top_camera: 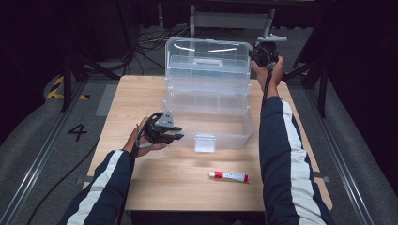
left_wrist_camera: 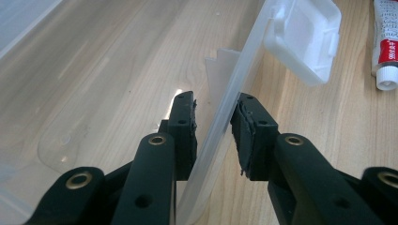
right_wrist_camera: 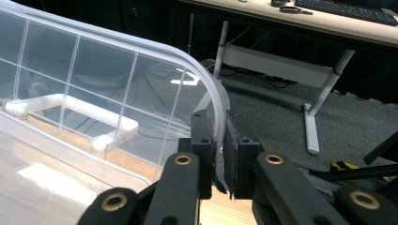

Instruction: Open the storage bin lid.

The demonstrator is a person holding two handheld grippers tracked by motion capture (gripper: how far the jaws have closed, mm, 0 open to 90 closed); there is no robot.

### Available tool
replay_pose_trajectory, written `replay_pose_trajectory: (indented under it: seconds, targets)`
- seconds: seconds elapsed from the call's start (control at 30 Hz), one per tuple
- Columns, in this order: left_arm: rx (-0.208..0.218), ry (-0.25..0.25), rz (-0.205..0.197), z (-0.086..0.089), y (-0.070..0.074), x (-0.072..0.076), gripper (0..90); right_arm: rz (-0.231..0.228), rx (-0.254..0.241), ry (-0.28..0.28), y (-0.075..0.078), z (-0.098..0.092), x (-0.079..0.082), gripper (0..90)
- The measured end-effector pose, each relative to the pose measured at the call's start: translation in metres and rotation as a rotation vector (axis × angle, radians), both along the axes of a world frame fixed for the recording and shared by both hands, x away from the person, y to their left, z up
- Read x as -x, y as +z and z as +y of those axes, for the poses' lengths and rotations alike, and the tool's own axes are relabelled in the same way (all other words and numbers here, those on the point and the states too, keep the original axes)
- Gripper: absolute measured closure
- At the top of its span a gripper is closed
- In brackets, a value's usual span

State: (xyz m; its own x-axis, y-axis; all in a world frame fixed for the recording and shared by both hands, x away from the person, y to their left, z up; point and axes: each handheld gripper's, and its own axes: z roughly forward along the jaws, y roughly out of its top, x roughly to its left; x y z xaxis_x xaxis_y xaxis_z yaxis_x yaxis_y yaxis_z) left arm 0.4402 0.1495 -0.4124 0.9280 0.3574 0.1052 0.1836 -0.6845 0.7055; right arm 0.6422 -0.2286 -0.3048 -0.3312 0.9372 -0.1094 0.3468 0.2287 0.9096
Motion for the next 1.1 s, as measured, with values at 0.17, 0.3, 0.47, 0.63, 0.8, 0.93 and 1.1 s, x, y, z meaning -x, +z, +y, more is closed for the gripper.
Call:
replay_pose_trajectory:
  seconds: [0.17,0.3,0.47,0.63,0.8,0.93,1.1]
  targets:
    - [0.003,0.003,0.0,0.0,0.0,0.0,70.4,0.002,0.019,0.004,0.0,0.0,-0.002,82.8]
    - [0.006,0.003,0.004,0.0,0.0,0.0,70.0,0.007,0.02,0.001,-0.002,0.001,-0.005,82.7]
    - [0.007,0.006,0.009,0.0,-0.001,0.0,69.7,0.017,0.021,-0.001,-0.003,0.002,-0.009,82.6]
    - [0.011,0.005,0.011,0.0,-0.001,-0.001,69.7,0.019,0.031,-0.004,-0.006,0.002,-0.012,82.3]
    - [0.013,0.004,0.012,0.0,-0.001,-0.001,69.7,0.04,0.033,-0.006,-0.008,0.002,-0.017,82.0]
    - [0.017,0.008,0.014,0.0,-0.001,-0.001,69.5,0.056,0.05,-0.004,-0.009,0.003,-0.022,81.7]
    - [0.018,0.012,0.02,0.0,-0.001,-0.001,69.0,0.074,0.056,-0.011,-0.012,0.004,-0.029,81.5]
